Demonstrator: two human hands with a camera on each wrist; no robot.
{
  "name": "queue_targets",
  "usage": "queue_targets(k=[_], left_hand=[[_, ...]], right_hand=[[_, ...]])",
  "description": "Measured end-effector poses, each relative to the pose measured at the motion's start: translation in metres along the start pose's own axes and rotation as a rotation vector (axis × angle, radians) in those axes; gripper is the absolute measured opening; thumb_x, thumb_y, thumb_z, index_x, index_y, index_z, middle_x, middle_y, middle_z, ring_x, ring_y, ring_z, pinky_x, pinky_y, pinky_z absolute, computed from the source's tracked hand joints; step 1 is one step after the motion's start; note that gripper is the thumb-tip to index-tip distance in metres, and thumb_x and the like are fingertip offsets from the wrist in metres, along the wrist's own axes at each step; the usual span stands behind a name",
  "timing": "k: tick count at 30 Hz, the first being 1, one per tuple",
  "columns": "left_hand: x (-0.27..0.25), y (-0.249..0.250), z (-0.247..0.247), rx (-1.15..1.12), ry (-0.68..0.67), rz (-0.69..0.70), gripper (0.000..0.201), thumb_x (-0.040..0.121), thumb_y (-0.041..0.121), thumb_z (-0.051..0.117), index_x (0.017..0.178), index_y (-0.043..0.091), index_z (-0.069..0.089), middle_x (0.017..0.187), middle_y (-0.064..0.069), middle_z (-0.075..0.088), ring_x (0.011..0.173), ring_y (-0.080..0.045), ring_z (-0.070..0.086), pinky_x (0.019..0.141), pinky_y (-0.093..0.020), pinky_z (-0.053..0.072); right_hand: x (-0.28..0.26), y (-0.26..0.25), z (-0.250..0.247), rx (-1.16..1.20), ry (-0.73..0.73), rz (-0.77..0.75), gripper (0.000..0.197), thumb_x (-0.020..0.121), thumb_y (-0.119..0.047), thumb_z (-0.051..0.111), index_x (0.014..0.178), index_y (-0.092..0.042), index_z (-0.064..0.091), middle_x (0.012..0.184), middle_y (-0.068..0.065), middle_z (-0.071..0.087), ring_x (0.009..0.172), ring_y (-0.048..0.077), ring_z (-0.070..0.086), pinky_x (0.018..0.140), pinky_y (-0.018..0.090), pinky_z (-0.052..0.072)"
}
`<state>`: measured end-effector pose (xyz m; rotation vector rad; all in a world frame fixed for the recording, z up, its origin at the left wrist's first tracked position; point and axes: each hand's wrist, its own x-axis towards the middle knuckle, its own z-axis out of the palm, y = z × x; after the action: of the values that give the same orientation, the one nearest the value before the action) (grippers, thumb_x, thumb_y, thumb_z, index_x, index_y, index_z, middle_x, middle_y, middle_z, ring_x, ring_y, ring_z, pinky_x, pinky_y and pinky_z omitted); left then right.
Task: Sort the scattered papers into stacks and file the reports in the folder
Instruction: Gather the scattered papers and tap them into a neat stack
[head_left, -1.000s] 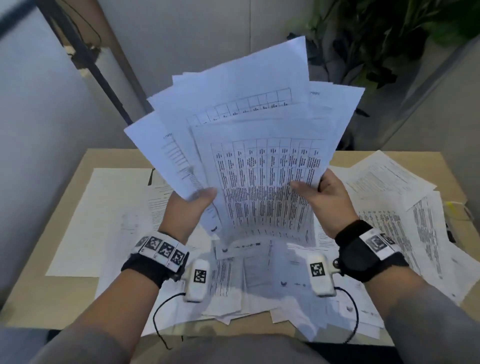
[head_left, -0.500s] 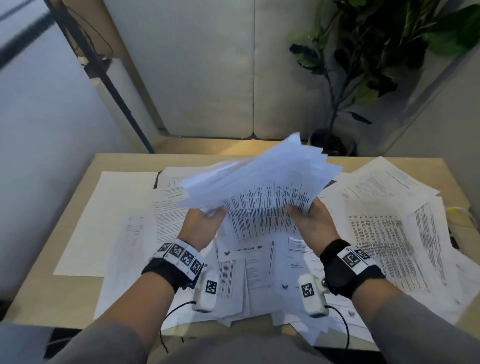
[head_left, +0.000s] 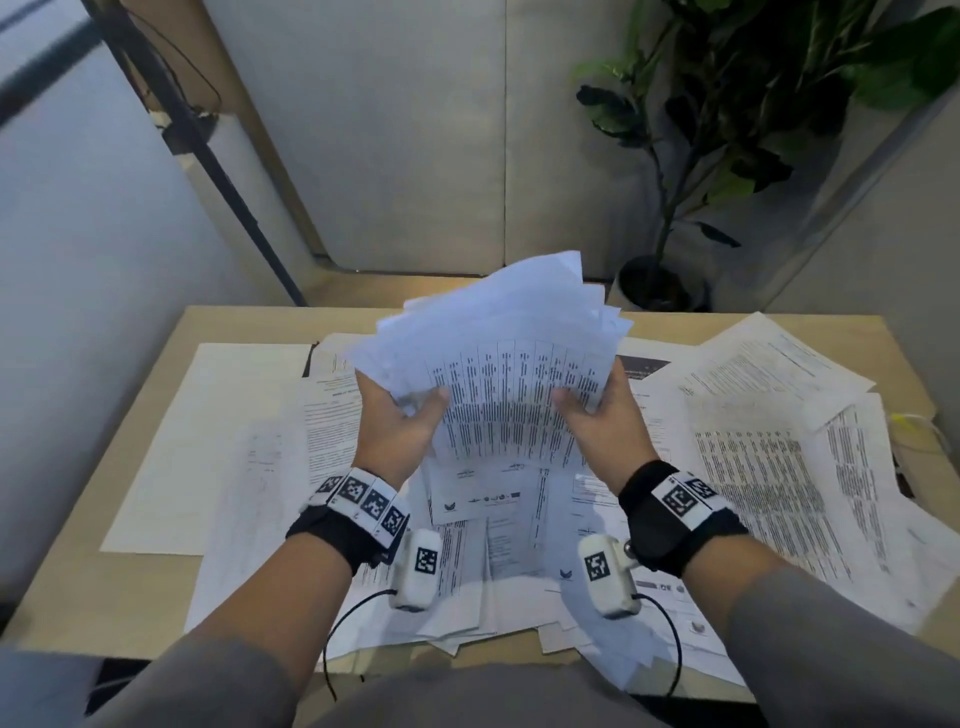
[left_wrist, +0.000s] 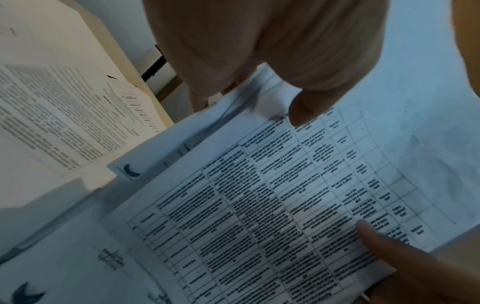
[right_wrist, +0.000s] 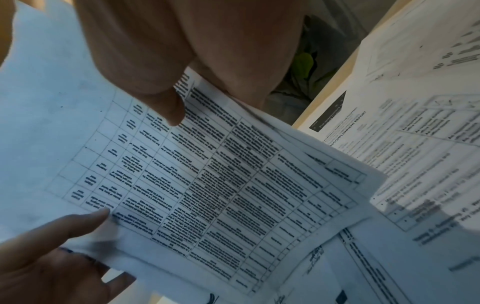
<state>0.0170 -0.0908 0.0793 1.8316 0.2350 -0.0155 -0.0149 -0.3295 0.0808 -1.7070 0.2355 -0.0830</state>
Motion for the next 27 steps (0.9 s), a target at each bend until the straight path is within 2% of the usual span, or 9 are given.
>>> queue_targets(k=[3, 6, 10, 14, 15, 18, 20, 24, 27], left_hand=[[0.002, 0.011, 0.007, -0.013, -0.009, -0.019, 0.097, 0.087, 0.019, 0.076, 0.16, 0.025, 0.013, 0.158, -0.002, 0.042, 0.135, -0.013, 0.053, 0.116, -0.039, 0.042], [0.005, 0.01, 0.01, -0.015, -0.019, -0.025, 0.067, 0.092, 0.015, 0.07, 0.146, 0.019, 0.031, 0.133, 0.005, 0.06, 0.113, 0.007, 0.06, 0.112, -0.044, 0.047], [0.003, 0.014, 0.018, 0.053, -0.07, -0.036, 0.061, 0.097, 0.042, 0.064, 0.152, 0.025, 0.043, 0.142, 0.006, 0.062, 0.124, -0.008, 0.059, 0.116, -0.039, 0.04], [0.005, 0.024, 0.013, -0.097, -0.034, 0.068, 0.049, 0.099, 0.034, 0.068, 0.146, 0.03, 0.053, 0.138, 0.016, 0.065, 0.127, -0.001, 0.06, 0.107, -0.023, 0.047], [0.004, 0.023, 0.009, -0.124, -0.047, 0.082, 0.049, 0.097, 0.034, 0.071, 0.144, 0.029, 0.055, 0.136, 0.013, 0.067, 0.128, -0.004, 0.061, 0.106, -0.024, 0.049], [0.003, 0.007, 0.0, -0.108, -0.025, 0.083, 0.061, 0.083, 0.053, 0.08, 0.128, 0.02, 0.056, 0.126, -0.008, 0.069, 0.121, -0.025, 0.065, 0.105, -0.052, 0.051], [0.002, -0.003, -0.002, -0.098, -0.022, 0.077, 0.058, 0.077, 0.051, 0.081, 0.12, 0.024, 0.053, 0.118, -0.006, 0.07, 0.115, -0.026, 0.066, 0.104, -0.057, 0.05], [0.0, -0.003, 0.002, -0.019, -0.062, 0.109, 0.057, 0.086, 0.034, 0.077, 0.135, 0.036, 0.047, 0.132, 0.009, 0.066, 0.127, -0.014, 0.061, 0.113, -0.049, 0.046], [0.002, 0.005, 0.01, -0.009, -0.066, 0.125, 0.078, 0.092, 0.023, 0.074, 0.155, 0.017, 0.028, 0.15, 0.002, 0.052, 0.14, -0.011, 0.05, 0.119, -0.044, 0.04]], right_hand=[[0.004, 0.001, 0.005, 0.031, 0.028, 0.013, 0.048, 0.098, -0.002, 0.064, 0.134, -0.031, 0.049, 0.132, -0.008, 0.066, 0.129, 0.007, 0.059, 0.116, 0.039, 0.044], [0.005, 0.005, 0.002, 0.058, 0.043, 0.052, 0.047, 0.099, 0.001, 0.06, 0.137, -0.026, 0.051, 0.132, -0.007, 0.067, 0.125, 0.005, 0.062, 0.113, 0.036, 0.046], [0.004, 0.003, 0.008, 0.134, 0.08, 0.094, 0.046, 0.103, 0.003, 0.052, 0.142, -0.022, 0.054, 0.13, -0.007, 0.069, 0.106, -0.008, 0.066, 0.097, 0.024, 0.055], [0.007, -0.005, -0.001, 0.168, 0.039, 0.0, 0.044, 0.102, -0.001, 0.055, 0.14, -0.021, 0.056, 0.135, 0.0, 0.069, 0.128, 0.018, 0.063, 0.109, 0.042, 0.049], [0.008, -0.005, -0.006, 0.168, 0.021, 0.001, 0.046, 0.101, 0.001, 0.056, 0.14, -0.022, 0.056, 0.136, 0.0, 0.068, 0.13, 0.02, 0.061, 0.11, 0.044, 0.048], [0.01, 0.001, -0.014, 0.12, -0.014, 0.061, 0.053, 0.097, 0.006, 0.057, 0.135, -0.031, 0.056, 0.134, -0.005, 0.067, 0.129, 0.017, 0.061, 0.113, 0.05, 0.047], [0.008, 0.006, -0.013, 0.099, -0.029, 0.085, 0.056, 0.097, 0.007, 0.056, 0.136, -0.034, 0.052, 0.135, -0.007, 0.066, 0.128, 0.013, 0.06, 0.115, 0.05, 0.046], [0.002, 0.005, -0.006, 0.099, 0.012, 0.018, 0.062, 0.097, 0.01, 0.056, 0.139, -0.033, 0.039, 0.138, -0.005, 0.06, 0.129, 0.001, 0.057, 0.117, 0.035, 0.043], [0.002, 0.001, 0.0, 0.106, 0.039, -0.038, 0.062, 0.097, 0.011, 0.054, 0.143, -0.025, 0.034, 0.14, -0.005, 0.057, 0.13, -0.001, 0.056, 0.114, 0.028, 0.043]])
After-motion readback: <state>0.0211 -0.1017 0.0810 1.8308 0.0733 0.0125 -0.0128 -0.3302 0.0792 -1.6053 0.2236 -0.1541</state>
